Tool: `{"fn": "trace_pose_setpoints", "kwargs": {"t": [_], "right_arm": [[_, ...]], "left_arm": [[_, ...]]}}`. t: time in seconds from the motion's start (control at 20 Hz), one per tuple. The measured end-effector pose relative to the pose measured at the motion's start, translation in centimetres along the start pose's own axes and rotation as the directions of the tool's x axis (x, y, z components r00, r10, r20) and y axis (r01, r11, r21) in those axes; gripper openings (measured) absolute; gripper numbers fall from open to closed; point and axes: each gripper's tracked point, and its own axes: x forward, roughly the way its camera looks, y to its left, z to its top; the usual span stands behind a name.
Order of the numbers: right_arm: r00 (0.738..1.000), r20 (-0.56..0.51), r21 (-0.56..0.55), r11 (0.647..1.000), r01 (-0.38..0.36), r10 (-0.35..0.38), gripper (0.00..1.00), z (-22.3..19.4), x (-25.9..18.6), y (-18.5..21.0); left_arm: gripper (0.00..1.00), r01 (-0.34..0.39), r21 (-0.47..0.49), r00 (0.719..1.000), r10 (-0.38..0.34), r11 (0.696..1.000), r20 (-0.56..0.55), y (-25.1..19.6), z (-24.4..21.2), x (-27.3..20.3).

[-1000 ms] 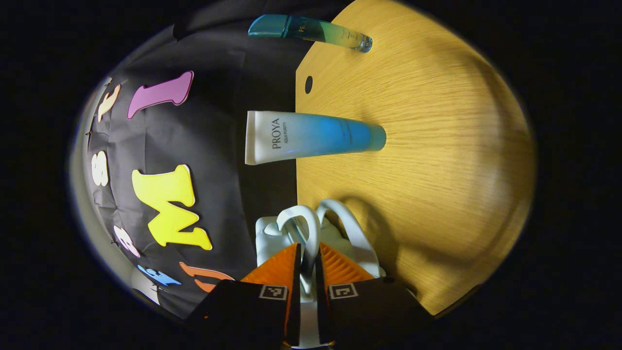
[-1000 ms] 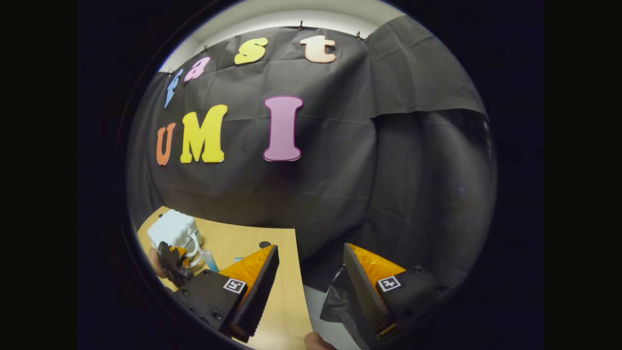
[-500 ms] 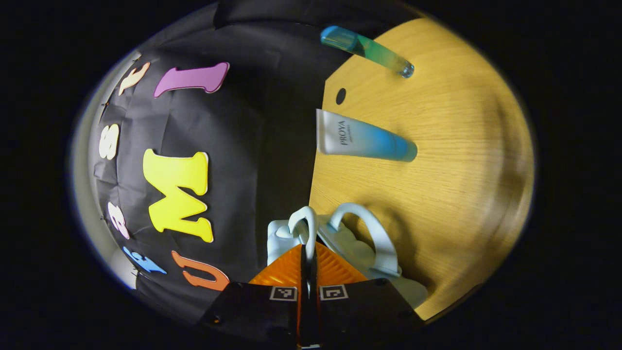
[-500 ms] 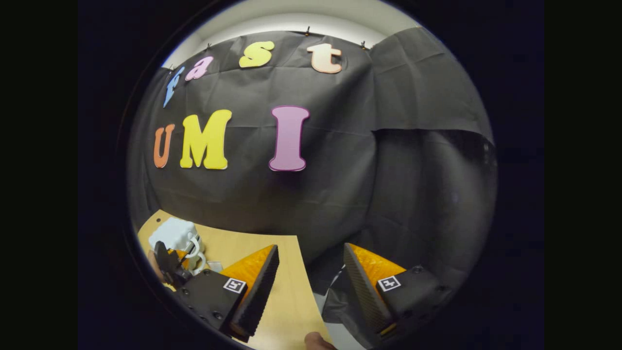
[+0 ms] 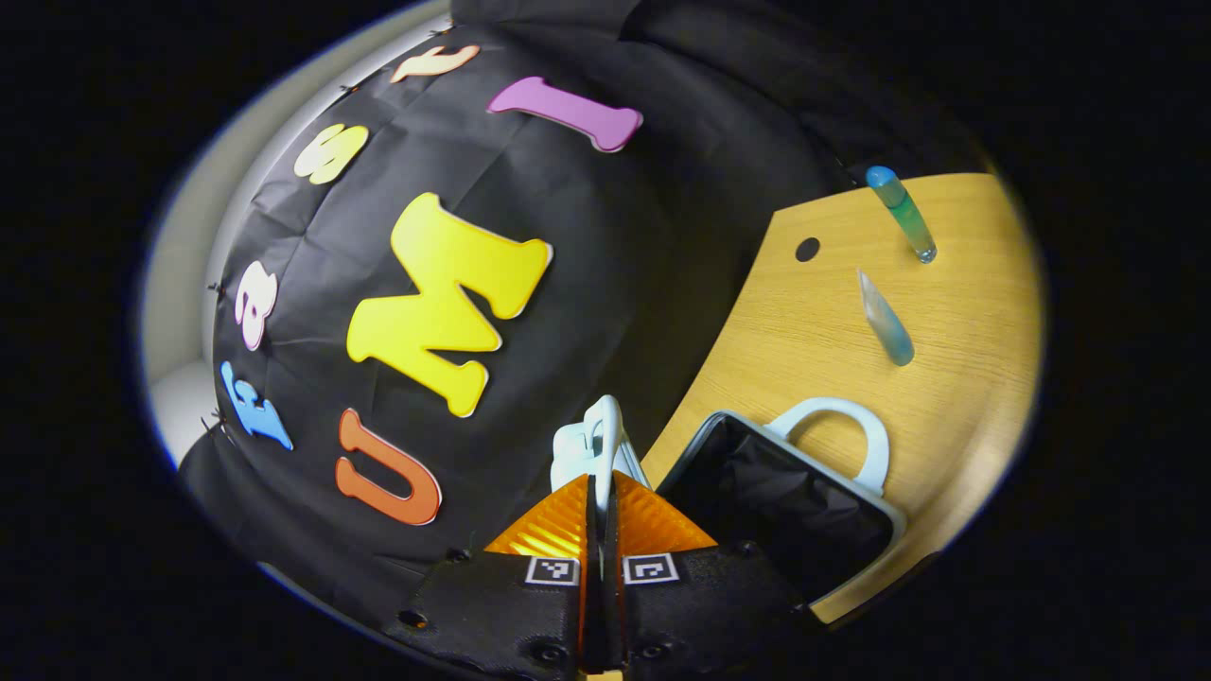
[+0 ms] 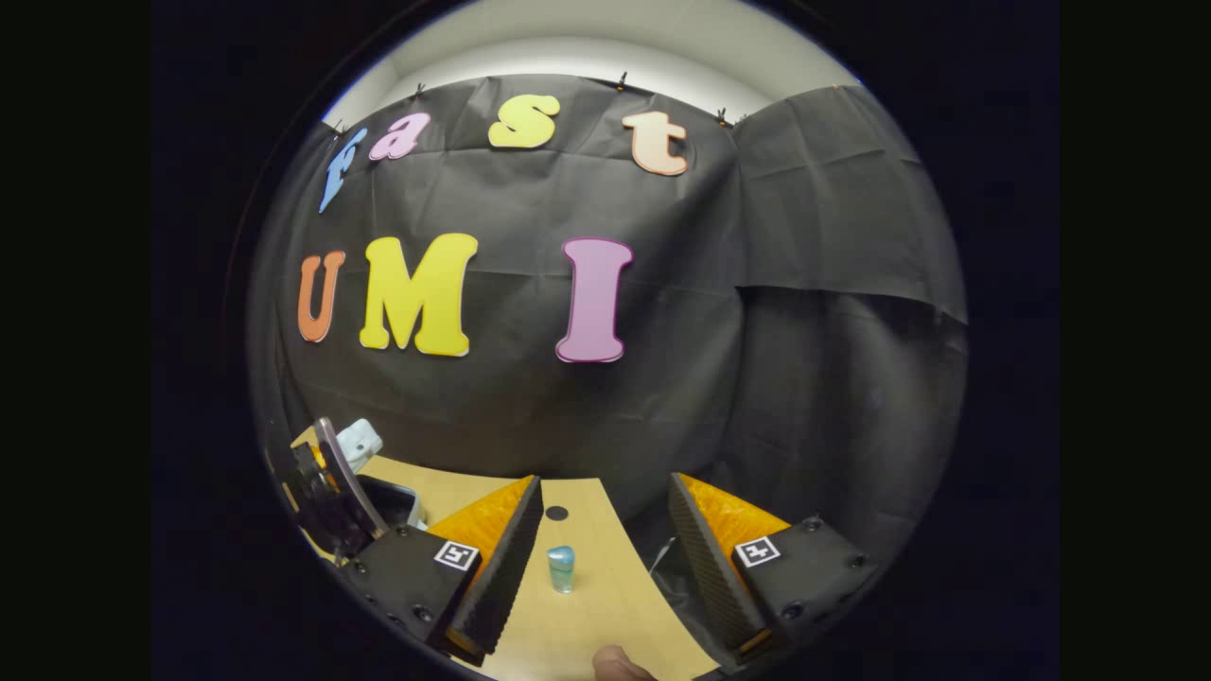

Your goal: First open the suitcase, pack the skin care products into it, and then close the suitcase.

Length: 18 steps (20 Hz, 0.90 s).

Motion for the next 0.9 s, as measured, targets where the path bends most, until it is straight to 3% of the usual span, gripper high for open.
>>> {"fn": "trace_pose_setpoints", "kwargs": {"t": [0.2,0.45,0.9], "right_arm": [[0.999,0.002,0.015,0.999,-0.033,0.033,0.80,1.2,-0.5,5.4],[0.999,-0.009,0.006,0.999,-0.052,0.052,0.80,2.0,-1.2,10.9],[0.998,-0.010,-0.048,0.997,-0.065,0.065,0.80,3.0,-4.1,15.8]], "left_arm": [[0.02,-0.022,-0.176,1.000,0.022,0.984,-0.001,6.6,-4.8,-0.5],[0.02,-0.050,-0.395,0.998,0.034,0.917,-0.047,12.0,-13.0,-0.4],[0.03,-0.058,-0.463,0.992,-0.001,0.885,-0.126,14.1,-26.8,3.5]]}}
